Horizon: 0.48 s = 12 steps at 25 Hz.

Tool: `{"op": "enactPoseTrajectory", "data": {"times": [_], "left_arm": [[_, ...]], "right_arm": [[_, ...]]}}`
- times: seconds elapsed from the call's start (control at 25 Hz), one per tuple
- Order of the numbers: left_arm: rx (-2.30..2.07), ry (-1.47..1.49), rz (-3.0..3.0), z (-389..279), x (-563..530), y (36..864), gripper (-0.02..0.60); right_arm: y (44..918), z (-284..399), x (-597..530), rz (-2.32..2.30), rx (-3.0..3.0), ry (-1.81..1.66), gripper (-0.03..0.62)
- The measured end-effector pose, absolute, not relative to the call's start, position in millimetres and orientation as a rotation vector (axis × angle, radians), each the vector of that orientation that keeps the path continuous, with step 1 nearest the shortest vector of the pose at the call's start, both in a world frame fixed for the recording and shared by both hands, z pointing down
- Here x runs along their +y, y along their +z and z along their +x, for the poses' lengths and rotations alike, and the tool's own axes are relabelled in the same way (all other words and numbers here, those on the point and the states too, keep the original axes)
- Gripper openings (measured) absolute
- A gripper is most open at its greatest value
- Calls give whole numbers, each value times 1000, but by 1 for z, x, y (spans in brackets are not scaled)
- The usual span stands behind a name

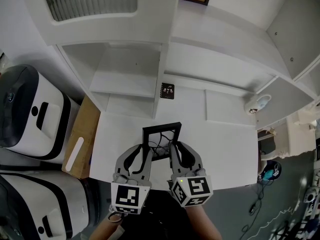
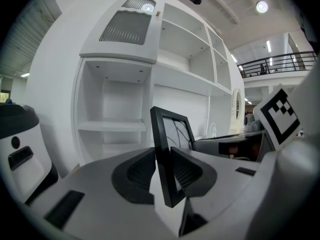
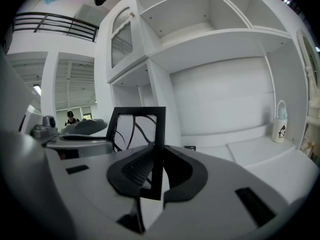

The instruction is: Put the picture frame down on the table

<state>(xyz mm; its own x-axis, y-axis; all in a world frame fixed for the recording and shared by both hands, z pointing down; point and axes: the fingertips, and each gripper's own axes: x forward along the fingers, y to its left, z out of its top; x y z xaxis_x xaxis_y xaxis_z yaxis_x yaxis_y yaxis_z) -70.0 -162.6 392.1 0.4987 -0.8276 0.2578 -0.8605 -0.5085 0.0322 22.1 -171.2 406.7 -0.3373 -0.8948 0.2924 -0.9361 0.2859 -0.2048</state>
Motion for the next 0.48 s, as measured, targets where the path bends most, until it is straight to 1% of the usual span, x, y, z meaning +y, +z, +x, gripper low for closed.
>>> {"op": "enactPoseTrajectory", "data": {"times": [0.48], "left_arm": [[-1395, 392, 2527, -68, -171, 433, 92]], "right_arm": [[444, 25, -174, 1721, -2345, 582, 64]]}}
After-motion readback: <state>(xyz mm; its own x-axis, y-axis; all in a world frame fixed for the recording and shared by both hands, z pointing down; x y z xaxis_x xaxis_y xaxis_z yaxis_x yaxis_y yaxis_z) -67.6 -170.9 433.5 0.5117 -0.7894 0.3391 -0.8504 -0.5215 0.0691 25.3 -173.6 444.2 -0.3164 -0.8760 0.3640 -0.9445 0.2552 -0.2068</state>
